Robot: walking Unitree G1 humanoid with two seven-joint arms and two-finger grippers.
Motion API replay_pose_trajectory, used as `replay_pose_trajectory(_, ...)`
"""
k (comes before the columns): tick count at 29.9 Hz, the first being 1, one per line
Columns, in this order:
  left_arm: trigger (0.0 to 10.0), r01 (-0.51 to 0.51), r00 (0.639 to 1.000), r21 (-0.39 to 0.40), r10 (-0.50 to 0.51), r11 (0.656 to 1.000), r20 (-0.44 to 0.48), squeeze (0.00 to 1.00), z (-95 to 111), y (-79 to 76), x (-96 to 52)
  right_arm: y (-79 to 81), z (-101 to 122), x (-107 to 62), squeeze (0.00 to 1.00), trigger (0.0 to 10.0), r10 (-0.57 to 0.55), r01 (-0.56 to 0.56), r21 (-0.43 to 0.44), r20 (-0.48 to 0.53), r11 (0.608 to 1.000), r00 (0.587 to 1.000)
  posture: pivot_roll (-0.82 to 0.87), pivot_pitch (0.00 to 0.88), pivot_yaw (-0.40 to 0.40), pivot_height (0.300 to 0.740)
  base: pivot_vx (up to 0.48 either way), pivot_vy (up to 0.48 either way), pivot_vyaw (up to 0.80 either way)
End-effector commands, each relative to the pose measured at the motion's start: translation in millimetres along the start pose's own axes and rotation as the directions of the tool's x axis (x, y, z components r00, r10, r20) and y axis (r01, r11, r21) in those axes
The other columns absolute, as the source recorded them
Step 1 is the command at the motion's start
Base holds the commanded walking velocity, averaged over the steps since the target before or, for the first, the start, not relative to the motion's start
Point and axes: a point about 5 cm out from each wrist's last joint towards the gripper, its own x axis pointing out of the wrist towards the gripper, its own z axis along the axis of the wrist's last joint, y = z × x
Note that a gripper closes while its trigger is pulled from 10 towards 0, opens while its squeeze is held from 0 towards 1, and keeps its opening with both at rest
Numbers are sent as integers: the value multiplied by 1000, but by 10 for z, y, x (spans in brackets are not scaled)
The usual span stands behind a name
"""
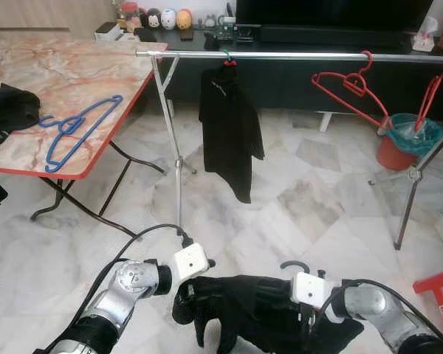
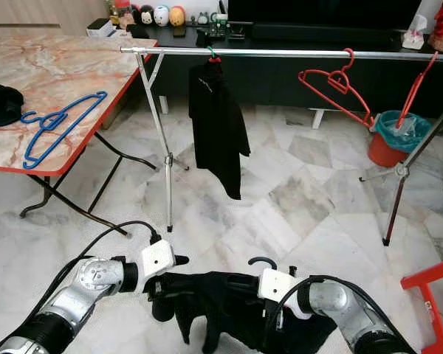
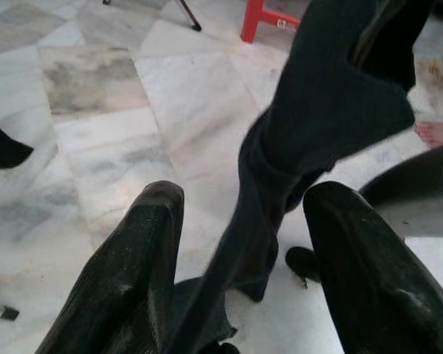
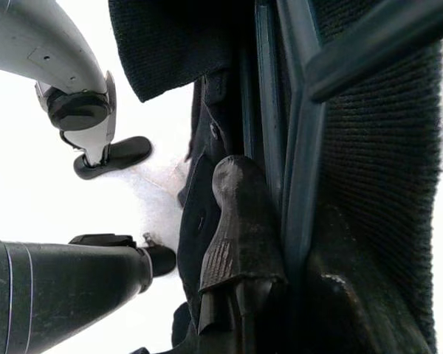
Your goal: Hang hanger
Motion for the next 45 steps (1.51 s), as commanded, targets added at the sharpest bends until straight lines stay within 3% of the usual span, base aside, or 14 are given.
replay_pose_trajectory(1,10000,33,998,62,-29,998,-61,0,-73,-29,-11,-58,64,-2,0,10000,-19,20,-11,35,1000,999,-35,27,5,740,0,0,0)
replay_pose_trajectory(8,10000,15,997,104,-7,994,-79,0,-87,-17,20,-60,77,11,0,10000,-18,19,-14,41,1000,999,-36,21,8,740,0,0,0)
replay_pose_trajectory(18,10000,-38,999,121,40,992,-13,0,23,59,49,-44,85,27,0,10000,-7,7,-13,45,1000,999,-34,40,6,740,0,0,0)
replay_pose_trajectory(28,10000,19,1000,169,-15,986,-20,0,53,41,18,-31,104,48,0,10000,6,-6,-11,52,1000,999,-27,52,3,740,0,0,0)
replay_pose_trajectory(30,9294,56,998,185,-49,981,-44,0,31,12,11,-32,105,49,0,10000,7,-7,-12,52,1000,999,-28,53,3,740,0,0,0)
replay_pose_trajectory(32,4510,68,997,207,-57,976,-59,0,14,4,9,-36,106,48,0,10000,7,-6,-11,52,1000,999,-27,56,3,740,0,0,0)
replay_pose_trajectory(33,3490,68,997,209,-57,976,-59,0,16,4,10,-37,107,48,0,10000,7,-6,-12,51,1000,999,-27,56,3,740,0,0,0)
replay_pose_trajectory(34,902,67,997,212,-57,975,-54,0,26,3,19,-37,108,49,0,10000,8,-7,-11,52,1000,999,-28,57,3,740,0,0,0)
replay_pose_trajectory(35,0,67,997,212,-57,975,-53,0,29,2,22,-36,108,50,0,10000,9,-8,-11,51,1000,999,-28,57,3,740,0,0,0)
replay_pose_trajectory(37,0,67,997,211,-58,975,-49,0,36,-1,28,-35,108,51,0,10000,10,-9,-10,51,1000,999,-28,58,4,740,0,0,0)
replay_pose_trajectory(40,3333,68,997,208,-59,976,-47,0,41,-2,31,-29,109,58,0,10000,12,-12,-8,51,1000,999,-26,58,4,740,0,0,0)
replay_pose_trajectory(41,3333,68,997,208,-59,976,-48,0,41,-2,32,-27,109,60,0,10000,13,-12,-7,51,1000,999,-25,59,4,740,0,0,0)
replay_pose_trajectory(42,8863,63,998,207,-55,976,-42,0,51,2,40,-18,100,71,0,10000,14,-13,-4,47,1000,999,-25,59,4,740,0,0,0)
replay_pose_trajectory(45,10000,41,999,167,-43,985,9,0,118,20,68,-12,113,94,0,10000,15,-15,-1,49,1000,999,-22,60,4,740,0,0,0)
